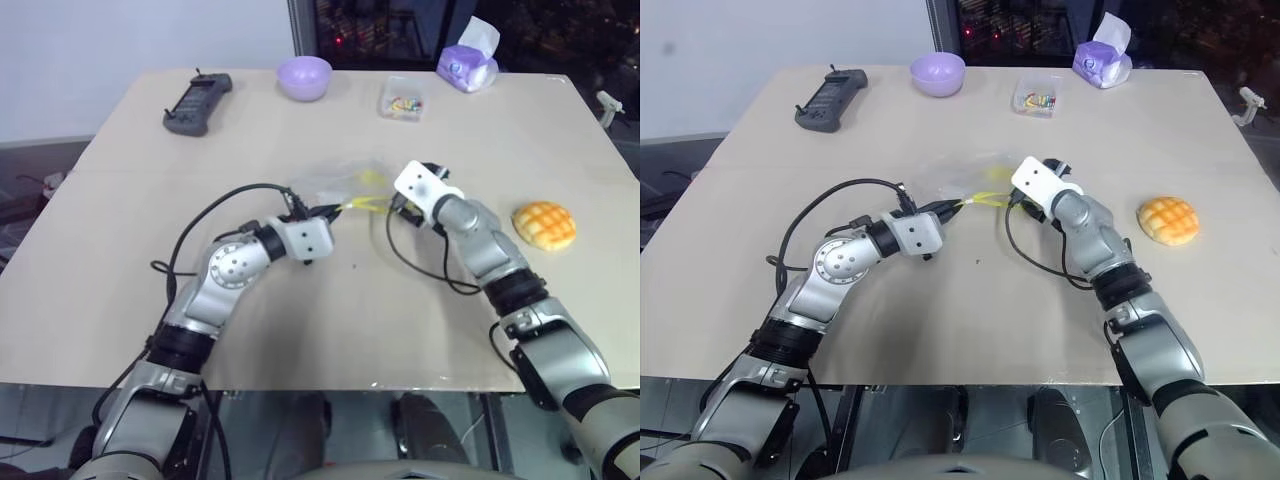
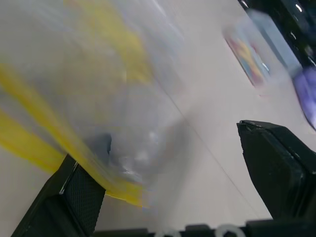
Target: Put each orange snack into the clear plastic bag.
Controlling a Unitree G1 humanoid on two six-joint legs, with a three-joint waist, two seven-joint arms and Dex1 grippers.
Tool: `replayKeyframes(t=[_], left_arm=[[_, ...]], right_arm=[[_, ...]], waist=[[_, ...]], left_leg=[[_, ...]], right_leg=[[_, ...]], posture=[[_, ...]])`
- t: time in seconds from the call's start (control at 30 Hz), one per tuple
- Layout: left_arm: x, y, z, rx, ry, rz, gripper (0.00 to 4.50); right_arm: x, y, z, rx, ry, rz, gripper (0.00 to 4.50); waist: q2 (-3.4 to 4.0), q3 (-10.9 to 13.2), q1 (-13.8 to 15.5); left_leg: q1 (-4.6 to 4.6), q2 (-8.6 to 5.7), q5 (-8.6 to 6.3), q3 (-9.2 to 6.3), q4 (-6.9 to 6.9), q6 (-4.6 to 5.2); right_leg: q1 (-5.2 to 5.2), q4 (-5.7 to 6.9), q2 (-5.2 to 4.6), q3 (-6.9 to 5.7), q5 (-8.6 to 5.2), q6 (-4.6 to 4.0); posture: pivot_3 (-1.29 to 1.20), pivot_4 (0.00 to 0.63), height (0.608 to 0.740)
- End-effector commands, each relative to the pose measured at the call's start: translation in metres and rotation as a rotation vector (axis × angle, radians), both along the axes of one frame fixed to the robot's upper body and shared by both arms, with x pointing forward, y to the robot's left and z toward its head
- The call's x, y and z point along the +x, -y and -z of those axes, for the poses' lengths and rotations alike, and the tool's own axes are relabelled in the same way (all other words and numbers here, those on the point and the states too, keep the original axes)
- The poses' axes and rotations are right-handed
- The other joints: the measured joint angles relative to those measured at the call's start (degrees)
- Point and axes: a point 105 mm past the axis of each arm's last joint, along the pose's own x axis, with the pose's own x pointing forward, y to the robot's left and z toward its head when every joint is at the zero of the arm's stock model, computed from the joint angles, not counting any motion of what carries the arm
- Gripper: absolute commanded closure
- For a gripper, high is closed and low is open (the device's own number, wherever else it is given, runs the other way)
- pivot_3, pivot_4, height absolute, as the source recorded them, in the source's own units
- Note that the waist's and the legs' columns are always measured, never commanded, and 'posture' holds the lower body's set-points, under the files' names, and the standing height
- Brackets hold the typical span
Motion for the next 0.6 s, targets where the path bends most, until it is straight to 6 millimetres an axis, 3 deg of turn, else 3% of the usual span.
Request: replayKeyframes(t=[0.03, 0.23, 0.4, 0.57, 0.6], left_arm=[[-0.002, 0.004, -0.014, -0.01, 0.056, 0.025, 4.5], [-0.001, 0.004, -0.013, -0.011, 0.053, 0.021, 4.5], [0.002, 0.004, -0.012, -0.011, 0.051, 0.021, 4.5], [0.004, 0.007, -0.012, -0.016, 0.053, 0.028, 4.5], [0.004, 0.009, -0.012, -0.02, 0.052, 0.033, 4.5]], right_arm=[[0.005, 0.015, -0.016, 0.009, 0.053, 0.038, 0.06], [-0.01, 0.01, -0.03, 0.06, 0.031, -0.09, 0.06], [-0.044, 0.007, -0.042, 0.165, -0.093, -0.233, 0.06], [-0.059, 0.009, -0.047, 0.219, -0.147, -0.253, 0.06], [-0.064, 0.013, -0.049, 0.302, -0.179, -0.261, 0.06]], waist=[[0.0, 0.0, -0.09], [0.0, 0.0, 0.09], [0.0, 0.0, 0.11], [0.0, 0.0, 0.09], [0.0, 0.0, 0.13]], left_leg=[[0.0, 0.0, 0.0, 0.0, 0.0, 0.0], [-0.02, 0.0, -0.01, -0.01, 0.0, 0.01], [-0.02, 0.0, -0.1, -0.03, 0.0, 0.18], [-0.02, 0.0, -0.14, -0.03, 0.02, 0.25], [-0.02, 0.0, -0.14, -0.04, 0.03, 0.25]], right_leg=[[0.0, 0.0, 0.0, 0.0, 0.0, 0.0], [0.0, -0.02, -0.01, 0.0, 0.0, 0.0], [0.01, -0.02, -0.01, -0.01, 0.0, 0.0], [0.01, 0.02, -0.01, -0.01, 0.0, 0.0], [0.01, 0.01, 0.0, -0.02, 0.0, 0.0]], posture=[[0.0, 0.15, 0.74], [0.0, 0.15, 0.74], [0.0, 0.15, 0.74], [0.0, 0.15, 0.74], [0.0, 0.15, 0.74]])
